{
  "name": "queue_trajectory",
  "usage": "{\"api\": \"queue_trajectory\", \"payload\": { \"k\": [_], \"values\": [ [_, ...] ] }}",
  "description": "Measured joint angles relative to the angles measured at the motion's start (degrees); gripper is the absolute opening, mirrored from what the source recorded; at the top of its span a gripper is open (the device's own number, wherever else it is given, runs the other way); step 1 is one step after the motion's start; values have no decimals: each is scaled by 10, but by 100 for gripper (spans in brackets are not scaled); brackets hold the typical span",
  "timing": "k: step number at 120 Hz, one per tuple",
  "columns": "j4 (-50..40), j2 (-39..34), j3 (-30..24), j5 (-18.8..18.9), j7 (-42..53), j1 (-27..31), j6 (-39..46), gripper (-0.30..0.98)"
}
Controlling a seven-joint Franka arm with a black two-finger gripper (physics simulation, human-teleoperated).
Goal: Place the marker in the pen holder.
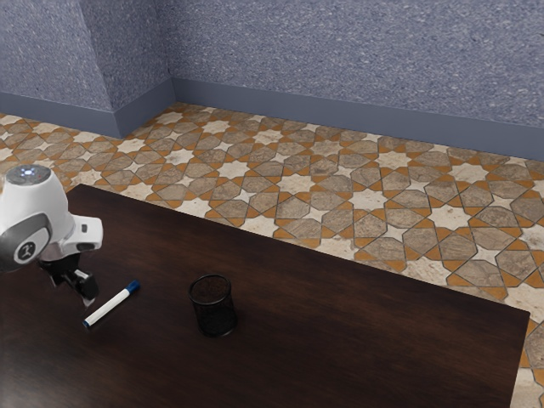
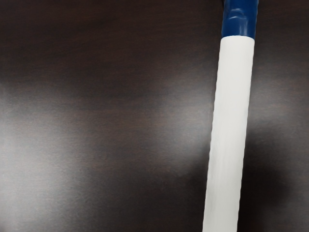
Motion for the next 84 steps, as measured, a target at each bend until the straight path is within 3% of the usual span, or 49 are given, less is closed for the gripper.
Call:
{"api": "queue_trajectory", "payload": {
  "k": [23,44,84],
  "values": [
    [93,106,-57,-71,2,-7,23,69],
    [117,162,-66,-161,27,-6,37,68],
    [118,177,-70,-201,129,1,71,69]
  ]
}}
